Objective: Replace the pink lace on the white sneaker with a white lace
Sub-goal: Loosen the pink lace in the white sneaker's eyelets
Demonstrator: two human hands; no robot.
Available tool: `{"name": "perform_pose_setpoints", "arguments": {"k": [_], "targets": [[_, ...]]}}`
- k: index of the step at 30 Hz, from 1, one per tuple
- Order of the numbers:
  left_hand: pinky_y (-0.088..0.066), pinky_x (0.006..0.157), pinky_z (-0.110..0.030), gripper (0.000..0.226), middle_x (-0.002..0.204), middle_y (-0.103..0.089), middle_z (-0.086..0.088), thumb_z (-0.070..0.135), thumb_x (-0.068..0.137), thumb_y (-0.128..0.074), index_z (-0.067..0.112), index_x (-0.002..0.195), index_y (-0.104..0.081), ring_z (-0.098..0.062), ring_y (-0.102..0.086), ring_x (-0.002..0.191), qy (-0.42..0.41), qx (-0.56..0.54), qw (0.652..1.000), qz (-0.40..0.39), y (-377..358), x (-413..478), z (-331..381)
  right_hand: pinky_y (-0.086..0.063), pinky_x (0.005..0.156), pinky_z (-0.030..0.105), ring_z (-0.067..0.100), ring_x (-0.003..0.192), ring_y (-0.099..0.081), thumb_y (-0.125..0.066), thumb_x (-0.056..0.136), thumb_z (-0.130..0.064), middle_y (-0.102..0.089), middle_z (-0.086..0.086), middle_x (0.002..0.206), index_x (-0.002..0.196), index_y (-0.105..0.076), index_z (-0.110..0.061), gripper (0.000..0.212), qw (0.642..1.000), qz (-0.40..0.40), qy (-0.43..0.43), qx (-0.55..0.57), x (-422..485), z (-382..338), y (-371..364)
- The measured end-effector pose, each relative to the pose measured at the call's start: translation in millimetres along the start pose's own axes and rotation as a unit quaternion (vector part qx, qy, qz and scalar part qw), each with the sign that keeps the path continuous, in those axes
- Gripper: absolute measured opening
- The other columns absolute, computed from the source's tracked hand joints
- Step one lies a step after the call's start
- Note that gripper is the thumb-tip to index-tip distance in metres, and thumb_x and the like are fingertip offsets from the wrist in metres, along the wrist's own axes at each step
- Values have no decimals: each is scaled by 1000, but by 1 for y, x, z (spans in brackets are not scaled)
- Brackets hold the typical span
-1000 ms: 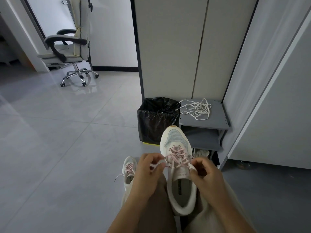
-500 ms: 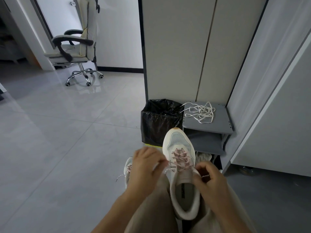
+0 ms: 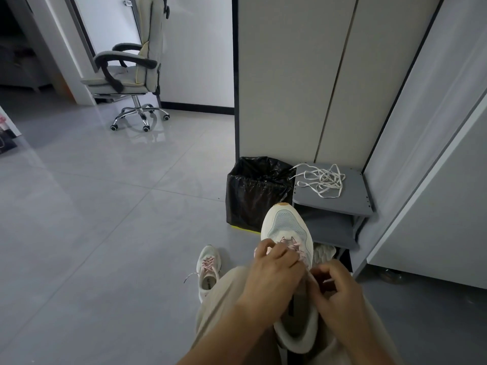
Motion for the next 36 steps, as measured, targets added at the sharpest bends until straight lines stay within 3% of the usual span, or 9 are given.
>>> {"name": "perform_pose_setpoints", "arguments": {"k": [4, 6, 12, 16, 19, 24, 31, 36], "targets": [[-30, 87, -26, 16, 69, -58, 11, 23, 78, -50, 24, 67, -62, -7, -44, 78, -22, 29, 999, 31, 4, -3, -10, -45, 57, 19, 8, 65, -60, -60, 69, -49, -61, -11, 73, 77, -53, -27, 25, 999, 26, -40, 8, 0, 0, -1], [-29, 88, -25, 16, 68, -56, 12, 25, 80, -52, 25, 67, -61, -6, -41, 76, -6, 42, 998, 36, 9, -14, -22, -43, 57, 16, 6, 65, -58, -68, 75, -38, -61, -10, 74, 77, -54, -24, 20, 999, 25, -40, -3, 0, -1, -2], [-33, 81, -24, 22, 76, -60, 10, 30, 86, -46, 22, 76, -64, -6, -46, 78, 97, -68, 990, 71, 3, -29, -26, -50, 56, 19, 6, 67, -60, -73, 77, -17, -59, -6, 74, 79, -54, -18, 19, 999, 18, -1, -28, -1, 1, -8], [-29, 85, -22, 18, 93, -58, 11, 38, 86, -49, 28, 97, -59, -8, -47, 89, 102, -86, 991, 22, -7, -24, -20, -49, 55, 14, 6, 73, -60, -75, 74, -12, -60, -6, 76, 78, -57, -16, 20, 1000, 19, 15, -2, 2, 7, -7], [-29, 85, -24, 20, 88, -58, 11, 41, 81, -48, 32, 90, -63, -11, -53, 85, 81, -25, 996, -6, -13, -14, -12, -48, 54, 16, 8, 70, -59, -76, 72, -6, -59, -6, 75, 76, -58, -15, 20, 999, 34, 26, 10, 4, 10, -6], [-30, 82, -25, 18, 75, -57, 11, 33, 80, -48, 28, 73, -64, -11, -55, 73, 85, -4, 996, 30, -18, -7, -7, -46, 66, 5, -4, 87, -56, -75, 71, -10, -53, -15, 95, 75, -57, -29, 27, 996, 83, 16, 28, 2, 7, -5], [-30, 76, -21, 7, 87, -54, 6, 29, 81, -51, 24, 81, -56, -12, -47, 83, 111, -63, 990, 65, -29, -28, -1, -51, 63, 9, -4, 83, -63, -73, 74, -7, -68, -16, 86, 81, -62, -38, 33, 997, 57, 3, 51, -4, 6, -6], [-40, 71, -25, 7, 95, -46, 14, 24, 80, -55, 25, 80, -48, -7, -46, 86, 173, -216, 955, 104, -27, -36, 0, -52, 62, 15, -7, 77, -64, -71, 75, -25, -66, -29, 88, 80, -64, -45, 21, 999, 45, -13, 16, -10, 7, 0]]}}
Point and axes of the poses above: each hand's wrist, its own x-axis towards the middle knuckle, its own y-axis out of the back of the hand, z = x × y, the point moved 2 cm from there along x, towards the middle knuckle
